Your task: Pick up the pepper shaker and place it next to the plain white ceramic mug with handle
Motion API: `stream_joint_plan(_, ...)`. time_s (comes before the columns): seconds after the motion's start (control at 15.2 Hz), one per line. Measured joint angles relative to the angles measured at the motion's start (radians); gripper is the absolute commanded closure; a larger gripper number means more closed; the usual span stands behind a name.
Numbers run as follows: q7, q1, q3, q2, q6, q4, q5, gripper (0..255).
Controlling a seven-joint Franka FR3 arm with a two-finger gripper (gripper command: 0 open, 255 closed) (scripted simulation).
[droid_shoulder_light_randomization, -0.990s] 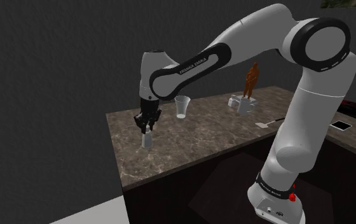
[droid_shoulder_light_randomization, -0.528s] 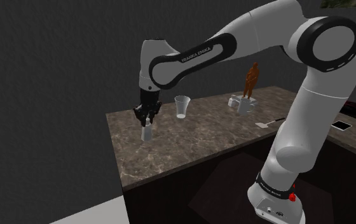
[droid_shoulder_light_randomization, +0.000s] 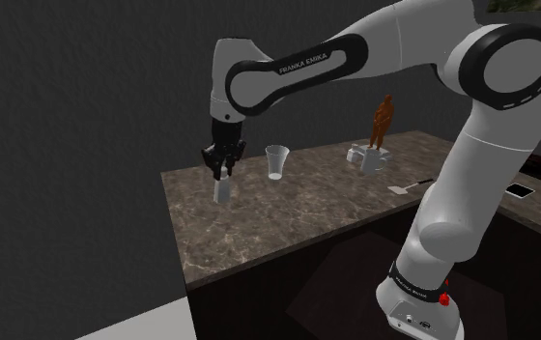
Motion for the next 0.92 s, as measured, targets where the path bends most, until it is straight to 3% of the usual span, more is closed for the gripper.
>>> stream_joint_plan(0.79, -0.001, -0.002, -0.004, -0.024, -0.154, 0.131, 0.005, 255)
stream_joint_plan(0.92, -0.031, -0.014, -0.02, -0.059, -0.158, 0.1, 0.018, 255)
